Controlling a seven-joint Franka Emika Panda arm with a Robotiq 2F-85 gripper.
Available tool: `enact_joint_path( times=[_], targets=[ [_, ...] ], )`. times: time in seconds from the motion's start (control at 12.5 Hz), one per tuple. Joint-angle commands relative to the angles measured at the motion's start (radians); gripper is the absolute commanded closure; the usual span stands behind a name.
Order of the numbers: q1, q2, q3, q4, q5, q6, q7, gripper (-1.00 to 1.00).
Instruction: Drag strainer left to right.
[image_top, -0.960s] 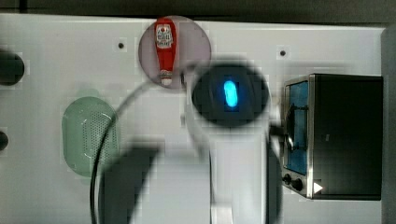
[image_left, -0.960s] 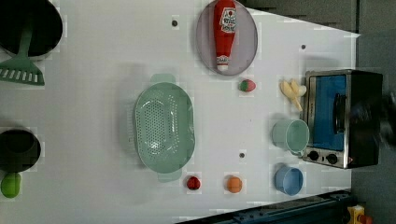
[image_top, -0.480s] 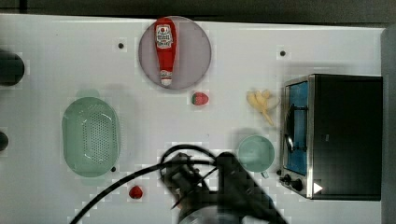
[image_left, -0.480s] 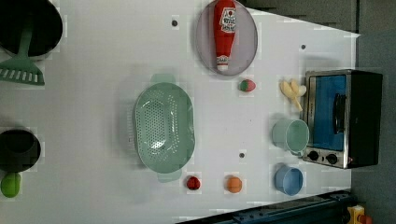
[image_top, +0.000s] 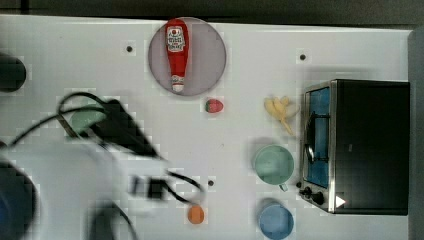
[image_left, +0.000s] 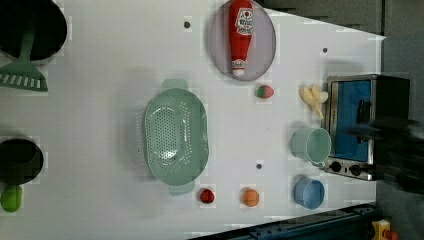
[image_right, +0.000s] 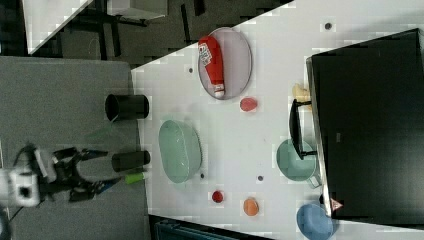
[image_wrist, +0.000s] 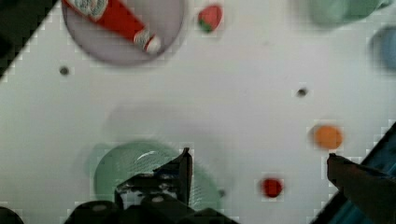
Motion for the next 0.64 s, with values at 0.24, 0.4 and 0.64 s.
enact_joint_path(
  times=[0.24, 0.4, 0.64],
  targets=[
    [0.034, 0.195, 0.23, -0.055, 0.007, 0.22, 0.547, -1.0],
    [0.035, 0.302, 0.282, -0.065, -0.015, 0.325, 0.718, -1.0],
    [0.042, 0.46, 0.3, -0.074, -0.121, 0.429, 0.87, -1.0]
  ],
)
